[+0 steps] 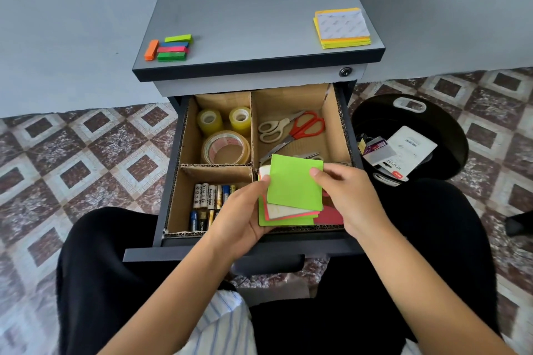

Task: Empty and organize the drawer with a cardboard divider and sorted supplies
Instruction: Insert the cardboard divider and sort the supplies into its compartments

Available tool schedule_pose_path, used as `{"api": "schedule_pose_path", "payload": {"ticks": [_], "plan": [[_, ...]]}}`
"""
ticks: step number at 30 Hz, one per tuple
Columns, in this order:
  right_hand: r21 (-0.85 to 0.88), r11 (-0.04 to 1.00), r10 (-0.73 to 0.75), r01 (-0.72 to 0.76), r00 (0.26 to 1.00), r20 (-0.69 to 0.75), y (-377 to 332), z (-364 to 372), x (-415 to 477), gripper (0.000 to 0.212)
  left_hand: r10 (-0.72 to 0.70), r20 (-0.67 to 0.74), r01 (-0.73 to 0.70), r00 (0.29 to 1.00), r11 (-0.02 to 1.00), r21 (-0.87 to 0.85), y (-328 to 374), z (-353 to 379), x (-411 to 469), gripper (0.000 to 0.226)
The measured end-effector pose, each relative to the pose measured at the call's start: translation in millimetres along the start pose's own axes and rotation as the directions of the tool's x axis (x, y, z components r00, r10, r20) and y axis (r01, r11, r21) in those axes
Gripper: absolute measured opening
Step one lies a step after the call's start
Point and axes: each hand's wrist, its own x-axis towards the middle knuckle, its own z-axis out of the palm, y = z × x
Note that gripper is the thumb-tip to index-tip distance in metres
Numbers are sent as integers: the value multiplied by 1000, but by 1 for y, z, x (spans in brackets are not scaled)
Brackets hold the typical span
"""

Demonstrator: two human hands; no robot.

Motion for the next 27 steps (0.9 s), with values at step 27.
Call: {"api": "schedule_pose_path", "payload": {"ticks": [27], "plan": [[-777,629,109,7,989,98,31,33,36,11,164,-263,-182,951,982,-48,30,-64,-12,22]]}}
